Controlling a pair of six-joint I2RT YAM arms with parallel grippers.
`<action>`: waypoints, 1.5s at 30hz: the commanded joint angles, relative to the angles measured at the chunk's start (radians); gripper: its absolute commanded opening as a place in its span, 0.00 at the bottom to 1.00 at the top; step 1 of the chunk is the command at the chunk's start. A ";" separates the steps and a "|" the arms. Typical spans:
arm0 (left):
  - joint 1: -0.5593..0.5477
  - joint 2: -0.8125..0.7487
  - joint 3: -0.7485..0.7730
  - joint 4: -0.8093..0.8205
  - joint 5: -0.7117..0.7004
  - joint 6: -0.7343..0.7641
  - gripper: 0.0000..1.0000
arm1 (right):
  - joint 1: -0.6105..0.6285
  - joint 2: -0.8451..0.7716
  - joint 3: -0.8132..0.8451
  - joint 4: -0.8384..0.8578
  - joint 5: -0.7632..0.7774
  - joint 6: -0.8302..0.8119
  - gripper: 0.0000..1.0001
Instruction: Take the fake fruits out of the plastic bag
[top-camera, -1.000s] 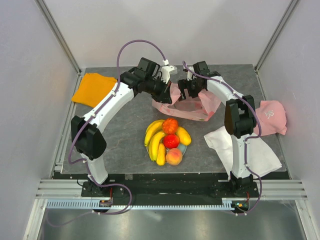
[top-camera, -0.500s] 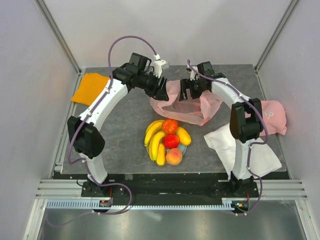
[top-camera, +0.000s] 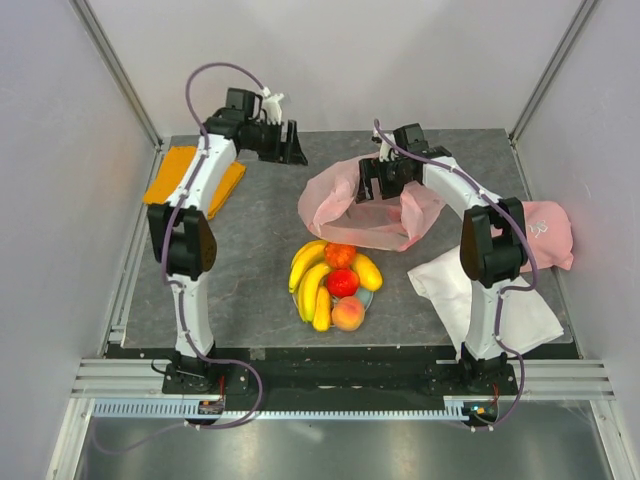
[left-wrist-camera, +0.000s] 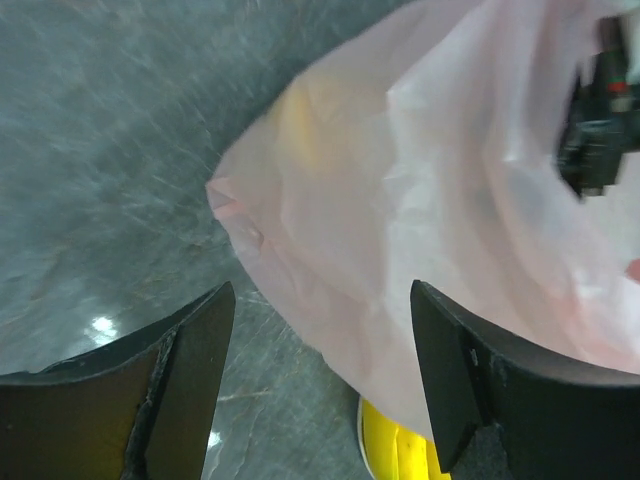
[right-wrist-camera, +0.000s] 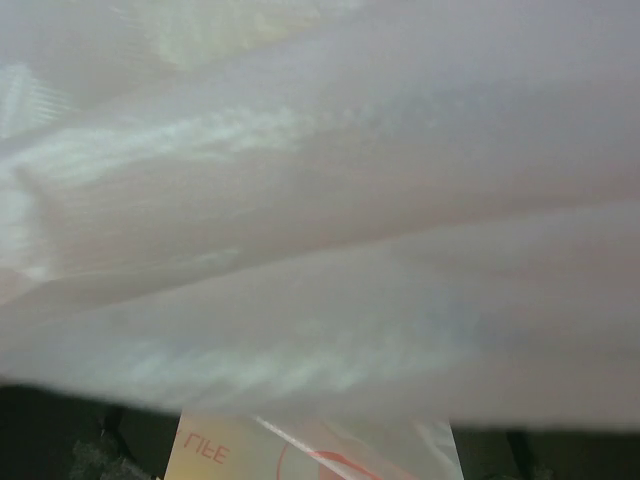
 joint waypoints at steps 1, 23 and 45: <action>-0.017 0.108 0.047 -0.024 0.130 -0.060 0.79 | 0.016 -0.065 0.013 0.012 -0.020 0.007 0.98; -0.028 0.048 -0.257 0.174 0.698 -0.425 0.72 | 0.066 -0.042 0.021 0.040 -0.014 0.010 0.98; -0.039 0.019 0.028 -0.044 0.284 -0.091 0.02 | 0.106 -0.042 0.038 0.087 0.049 0.050 0.98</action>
